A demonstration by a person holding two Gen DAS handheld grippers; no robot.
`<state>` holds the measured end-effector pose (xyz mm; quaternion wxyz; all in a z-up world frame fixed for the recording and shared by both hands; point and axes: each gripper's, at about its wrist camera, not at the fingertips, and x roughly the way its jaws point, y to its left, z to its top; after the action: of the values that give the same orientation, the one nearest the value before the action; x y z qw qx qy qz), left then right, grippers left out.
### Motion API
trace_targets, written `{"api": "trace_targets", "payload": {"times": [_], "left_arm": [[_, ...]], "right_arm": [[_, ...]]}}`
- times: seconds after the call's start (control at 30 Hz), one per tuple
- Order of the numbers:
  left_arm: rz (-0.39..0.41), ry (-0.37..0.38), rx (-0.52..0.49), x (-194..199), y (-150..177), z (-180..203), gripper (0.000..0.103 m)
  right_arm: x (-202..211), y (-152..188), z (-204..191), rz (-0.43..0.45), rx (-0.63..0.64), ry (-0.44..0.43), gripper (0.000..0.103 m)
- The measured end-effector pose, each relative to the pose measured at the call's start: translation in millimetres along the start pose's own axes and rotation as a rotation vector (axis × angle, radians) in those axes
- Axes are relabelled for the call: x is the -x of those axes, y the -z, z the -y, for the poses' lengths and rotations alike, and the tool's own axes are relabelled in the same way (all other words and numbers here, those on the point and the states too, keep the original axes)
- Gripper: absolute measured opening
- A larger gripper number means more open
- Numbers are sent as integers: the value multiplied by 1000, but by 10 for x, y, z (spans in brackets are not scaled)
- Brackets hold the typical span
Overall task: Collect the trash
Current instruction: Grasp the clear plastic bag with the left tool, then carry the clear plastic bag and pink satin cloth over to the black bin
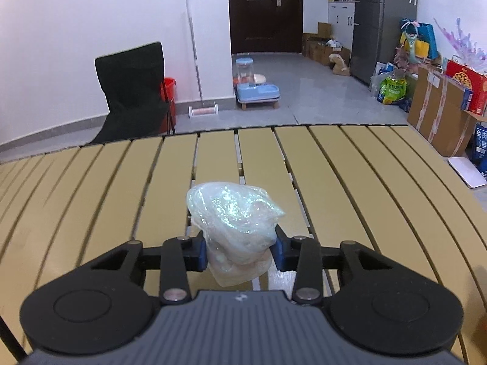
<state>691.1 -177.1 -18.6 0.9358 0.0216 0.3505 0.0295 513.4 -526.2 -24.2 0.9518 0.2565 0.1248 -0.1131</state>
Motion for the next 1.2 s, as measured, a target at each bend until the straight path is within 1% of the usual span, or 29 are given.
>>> {"api": "trace_targets", "payload": {"times": [0.13,0.27,0.5,0.7,0.97,1.2], "left_arm": [[42,21,-20,293,31,-58,39],[66,44,-25,617,136,-155,39],[98,61,-34,1158,358,-440,39],[116,66,-31,1571,554,-697,39],[134,60,-15,2119,835,-992,39],[143,47,4,2514,1119,-1215,39]], "right_arm": [[83,14,-34,-4,27,-12,32],[275,65,-149,1,62,-37,32],[673,167,-511,24,128,-90,32],[1036,368,-836,20,192,-135,32],[1466,674,-1166,-42,236,-204,32],[1829,917,-1391,-97,276,-247,32]]}}
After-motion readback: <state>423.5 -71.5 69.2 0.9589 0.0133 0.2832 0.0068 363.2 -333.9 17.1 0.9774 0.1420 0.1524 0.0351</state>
